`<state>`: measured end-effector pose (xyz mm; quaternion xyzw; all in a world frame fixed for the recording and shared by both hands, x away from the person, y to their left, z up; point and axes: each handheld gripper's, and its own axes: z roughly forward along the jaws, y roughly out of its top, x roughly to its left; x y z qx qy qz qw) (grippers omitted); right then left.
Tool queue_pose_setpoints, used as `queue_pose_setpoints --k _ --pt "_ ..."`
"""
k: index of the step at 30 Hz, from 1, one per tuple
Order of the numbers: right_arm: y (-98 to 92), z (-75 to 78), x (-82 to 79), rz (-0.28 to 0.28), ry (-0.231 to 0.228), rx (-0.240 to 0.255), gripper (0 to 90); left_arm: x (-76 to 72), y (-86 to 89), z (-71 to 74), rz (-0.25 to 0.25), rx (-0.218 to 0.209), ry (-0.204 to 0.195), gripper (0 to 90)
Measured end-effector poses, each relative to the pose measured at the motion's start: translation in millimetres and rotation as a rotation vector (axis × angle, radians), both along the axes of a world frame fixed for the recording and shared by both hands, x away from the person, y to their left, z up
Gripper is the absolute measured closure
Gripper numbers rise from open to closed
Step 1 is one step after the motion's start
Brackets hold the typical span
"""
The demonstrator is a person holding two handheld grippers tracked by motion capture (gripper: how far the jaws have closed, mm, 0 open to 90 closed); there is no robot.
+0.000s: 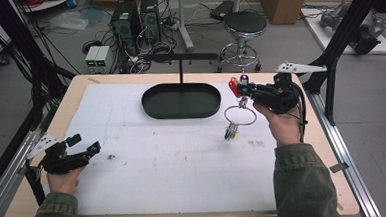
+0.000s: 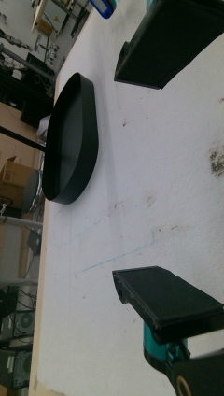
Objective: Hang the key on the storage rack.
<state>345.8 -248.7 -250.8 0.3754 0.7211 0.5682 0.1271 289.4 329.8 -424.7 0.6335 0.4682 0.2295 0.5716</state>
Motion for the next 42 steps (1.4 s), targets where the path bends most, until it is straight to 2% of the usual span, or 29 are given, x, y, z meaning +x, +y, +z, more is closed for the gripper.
queue_pose_setpoints --k 12,14,18,27,31,38,42 --pt "36.0 28.5 23.0 0.042 -0.011 -0.028 80.7 0.6 1.2 -1.0 0.001 0.0 0.003 6.3" --pt "41.8 30.8 28.2 0.048 -0.01 -0.041 80.7 0.1 1.3 -0.8 0.002 -0.001 0.004 6.3" --pt "53.3 29.9 42.0 0.052 0.019 -0.056 80.7 -0.8 1.3 -0.4 0.001 0.007 0.001 6.3" --pt "71.8 18.3 68.9 0.07 0.042 -0.035 80.7 0.2 2.0 -1.6 0.001 0.02 0.007 6.3" --pt "78.0 21.7 78.9 0.074 0.03 -0.021 80.7 -1.1 3.2 -2.4 -0.001 0.04 0.017 6.3" --pt "90.1 26.9 98.2 0.085 0.017 0.035 80.7 -6.8 8.1 -2.5 0.015 0.034 0.017 6.3" --pt "98.4 26.6 105.9 0.08 0.019 0.038 80.7 -6.5 8.9 -2.5 0.017 0.03 0.014 6.3"
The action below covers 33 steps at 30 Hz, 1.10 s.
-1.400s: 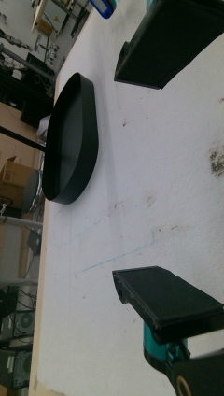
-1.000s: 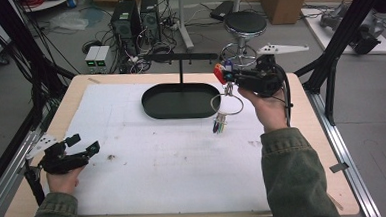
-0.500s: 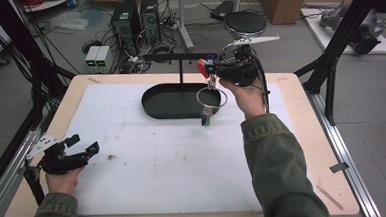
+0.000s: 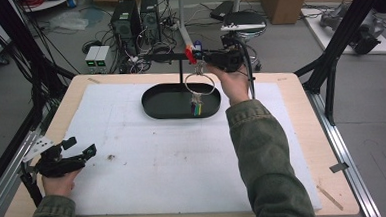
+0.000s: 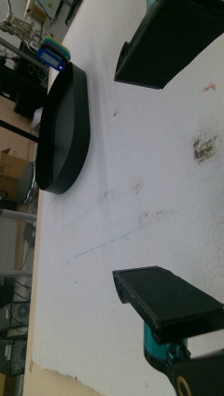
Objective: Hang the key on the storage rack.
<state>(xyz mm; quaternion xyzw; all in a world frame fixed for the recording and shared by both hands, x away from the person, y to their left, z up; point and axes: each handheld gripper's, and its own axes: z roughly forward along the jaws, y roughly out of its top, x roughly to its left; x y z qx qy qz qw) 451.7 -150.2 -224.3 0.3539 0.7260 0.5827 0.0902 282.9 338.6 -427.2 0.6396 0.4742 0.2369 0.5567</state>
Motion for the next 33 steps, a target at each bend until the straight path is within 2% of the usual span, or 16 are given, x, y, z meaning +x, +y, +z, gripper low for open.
queue_pose_setpoints --k 2,9,15,23,31,33 --pt "3.8 1.0 3.6 0.002 0.01 -0.013 80.6 0.5 -0.2 -0.4 -0.003 0.002 0.003 6.3" --pt "15.6 11.1 15.0 0.008 -0.004 -0.022 80.6 0.5 -0.3 -0.7 -0.009 0.001 0.008 6.3" --pt "18.1 19.2 25.3 0.0 -0.008 -0.004 80.6 1.1 -1.0 -0.9 -0.011 0.0 0.009 6.3" --pt "23.7 30.7 41.8 -0.02 -0.002 -0.029 80.5 1.4 -1.0 -1.0 -0.014 -0.004 0.011 6.3" --pt "29.3 27.9 60.2 -0.036 0.016 -0.058 80.4 1.9 -0.9 -1.4 -0.014 0.004 0.01 6.3" --pt "29.9 27.5 64.0 -0.014 -0.019 -0.071 80.4 2.2 -1.2 -1.6 -0.019 0.0 0.013 6.3"
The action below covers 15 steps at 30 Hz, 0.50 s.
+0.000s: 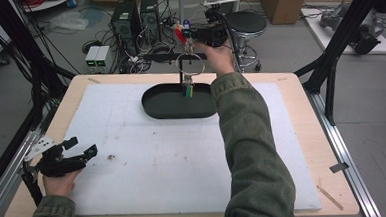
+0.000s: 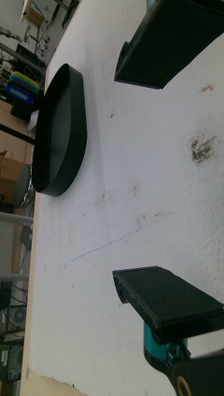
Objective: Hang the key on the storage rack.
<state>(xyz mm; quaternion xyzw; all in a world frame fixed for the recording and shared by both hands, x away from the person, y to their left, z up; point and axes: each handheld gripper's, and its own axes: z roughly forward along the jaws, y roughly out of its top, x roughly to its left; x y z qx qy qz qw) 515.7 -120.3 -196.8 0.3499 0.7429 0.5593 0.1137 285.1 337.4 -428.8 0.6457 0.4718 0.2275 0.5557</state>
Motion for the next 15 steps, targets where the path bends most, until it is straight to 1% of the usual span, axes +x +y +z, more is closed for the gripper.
queue_pose_setpoints --k 1,2,3,4,6,7,9,11,15 --pt "-0.6 -0.4 2.1 0.003 -0.004 0.006 80.4 0.5 -0.3 -0.3 -0.001 -0.002 -0.002 6.3" --pt "-1.0 -1.2 4.7 -0.002 0.001 0.016 80.4 0.8 -0.5 -0.5 -0.005 -0.003 0.0 6.3" --pt "-1.0 -2.3 8.6 -0.013 0.015 0.015 80.4 0.8 -0.8 -0.4 -0.006 -0.002 0.001 6.3" --pt "-0.8 -3.5 11.9 -0.016 0.015 0.006 80.4 0.7 -1.0 -0.4 -0.006 -0.004 -0.001 6.3" --pt "0.2 -7.2 17.6 -0.021 0.028 0.006 80.4 0.3 -0.6 -0.1 -0.007 -0.005 -0.002 6.3" --pt "0.4 -9.7 20.6 -0.021 0.029 0.008 80.4 0.2 -0.3 0.0 -0.007 -0.004 -0.001 6.3" --pt "1.0 -14.6 25.7 -0.027 0.046 0.003 80.4 0.5 -0.2 -0.2 -0.005 -0.007 0.001 6.3" --pt "0.7 -20.5 31.5 -0.021 0.059 0.011 80.4 0.8 -0.5 -0.5 -0.007 -0.008 0.0 6.3" --pt "0.9 -30.8 41.3 -0.021 0.077 0.001 80.4 1.2 -0.8 -0.7 -0.01 -0.008 0.001 6.3"
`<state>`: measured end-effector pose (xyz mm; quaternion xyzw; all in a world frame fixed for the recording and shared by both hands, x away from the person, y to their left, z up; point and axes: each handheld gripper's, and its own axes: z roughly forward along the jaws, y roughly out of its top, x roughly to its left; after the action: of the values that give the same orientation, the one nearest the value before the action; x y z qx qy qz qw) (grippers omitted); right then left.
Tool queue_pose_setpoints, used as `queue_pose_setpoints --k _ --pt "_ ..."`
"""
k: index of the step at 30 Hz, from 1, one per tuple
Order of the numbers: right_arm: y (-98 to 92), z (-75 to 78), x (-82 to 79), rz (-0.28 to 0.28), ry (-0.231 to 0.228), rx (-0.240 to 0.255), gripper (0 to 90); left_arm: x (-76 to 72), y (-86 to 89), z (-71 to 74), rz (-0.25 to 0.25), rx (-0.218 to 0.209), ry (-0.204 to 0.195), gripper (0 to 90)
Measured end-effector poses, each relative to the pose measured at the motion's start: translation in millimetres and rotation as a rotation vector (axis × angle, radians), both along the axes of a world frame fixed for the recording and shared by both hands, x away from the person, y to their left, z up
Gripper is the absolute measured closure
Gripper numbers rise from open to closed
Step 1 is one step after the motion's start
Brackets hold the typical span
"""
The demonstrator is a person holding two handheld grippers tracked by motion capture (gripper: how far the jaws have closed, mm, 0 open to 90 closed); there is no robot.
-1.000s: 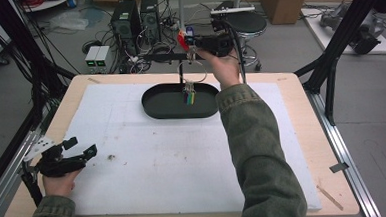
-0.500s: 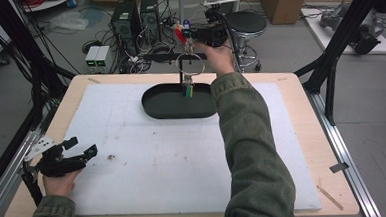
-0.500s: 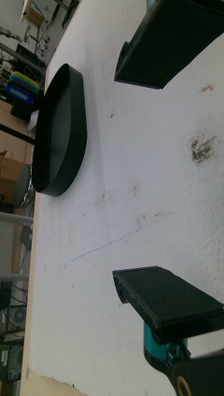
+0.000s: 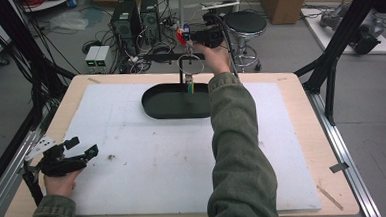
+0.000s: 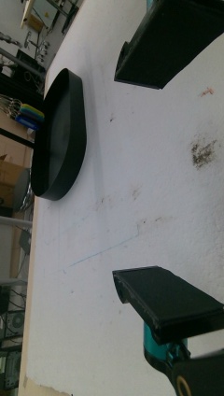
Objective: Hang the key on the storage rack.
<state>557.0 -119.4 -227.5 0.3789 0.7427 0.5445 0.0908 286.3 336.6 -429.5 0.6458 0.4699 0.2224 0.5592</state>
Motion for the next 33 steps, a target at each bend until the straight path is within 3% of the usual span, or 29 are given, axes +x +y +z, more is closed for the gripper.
queue_pose_setpoints --k 5,11,19,23,27,30,33 --pt "-0.7 -5.0 5.1 0.001 -0.003 0.021 80.4 -0.1 0.6 -0.1 0.002 0.002 0.003 6.3" --pt "-2.6 -5.8 8.4 0.008 0.004 0.009 80.3 -0.3 0.1 0.1 0.002 0.002 0.002 6.3" --pt "-5.6 -16.9 8.8 -0.064 0.041 -0.029 79.1 -0.6 0.6 0.2 0.0 0.002 0.0 6.3" --pt "-7.9 -19.6 7.7 -0.074 0.049 -0.011 76.6 -0.9 0.7 0.5 0.001 0.004 0.003 6.3" --pt "-12.1 -13.9 1.0 -0.075 0.013 0.018 63.8 -0.3 -0.1 -0.1 0.002 0.006 0.001 6.3" --pt "-16.2 -8.9 -6.5 -0.088 -0.034 0.004 56.0 -0.5 -1.0 -0.1 -0.004 0.008 -0.002 6.3" --pt "-20.1 -4.8 -11.1 -0.09 -0.034 -0.005 44.4 -0.7 -1.5 0.0 -0.006 0.006 -0.004 6.3"
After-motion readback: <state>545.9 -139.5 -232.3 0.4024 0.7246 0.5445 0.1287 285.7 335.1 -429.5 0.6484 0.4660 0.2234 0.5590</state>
